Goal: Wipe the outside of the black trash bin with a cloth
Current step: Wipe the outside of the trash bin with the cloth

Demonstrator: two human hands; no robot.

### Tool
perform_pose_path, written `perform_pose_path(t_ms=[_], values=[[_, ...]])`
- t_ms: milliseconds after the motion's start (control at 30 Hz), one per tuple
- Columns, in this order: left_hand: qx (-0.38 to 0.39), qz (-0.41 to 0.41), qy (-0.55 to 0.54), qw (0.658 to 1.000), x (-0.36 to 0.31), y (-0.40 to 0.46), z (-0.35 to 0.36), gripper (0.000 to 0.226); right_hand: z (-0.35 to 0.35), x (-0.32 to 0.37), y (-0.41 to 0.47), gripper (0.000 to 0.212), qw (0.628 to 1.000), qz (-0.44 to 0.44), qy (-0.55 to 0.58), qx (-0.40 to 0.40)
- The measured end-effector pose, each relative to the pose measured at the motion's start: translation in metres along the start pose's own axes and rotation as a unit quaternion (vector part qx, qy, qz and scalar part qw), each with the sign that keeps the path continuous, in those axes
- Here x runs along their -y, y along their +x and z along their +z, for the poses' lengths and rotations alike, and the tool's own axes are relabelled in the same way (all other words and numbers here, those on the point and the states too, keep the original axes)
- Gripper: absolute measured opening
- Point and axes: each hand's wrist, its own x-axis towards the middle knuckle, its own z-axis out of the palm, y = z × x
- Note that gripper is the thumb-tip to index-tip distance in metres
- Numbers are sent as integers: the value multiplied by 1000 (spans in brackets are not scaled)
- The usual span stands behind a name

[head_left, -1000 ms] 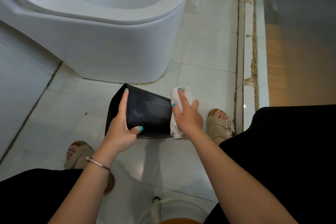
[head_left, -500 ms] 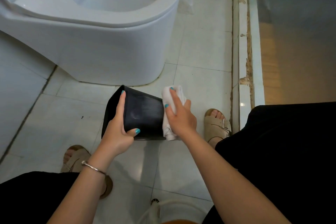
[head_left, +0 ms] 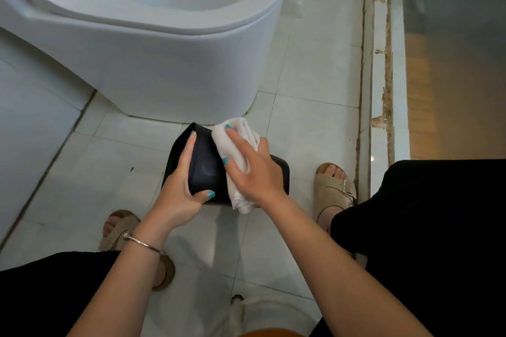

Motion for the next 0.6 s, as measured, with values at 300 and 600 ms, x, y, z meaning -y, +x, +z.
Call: perform_pose_path(t_ms=[300, 600], values=[[-5, -15, 12, 1000, -7, 4, 4, 113, -7, -64, 0, 52, 976, 213, -24, -38], [-12, -23, -21, 999, 10, 3, -10, 110, 13, -20, 0, 55, 999, 10, -31, -29]])
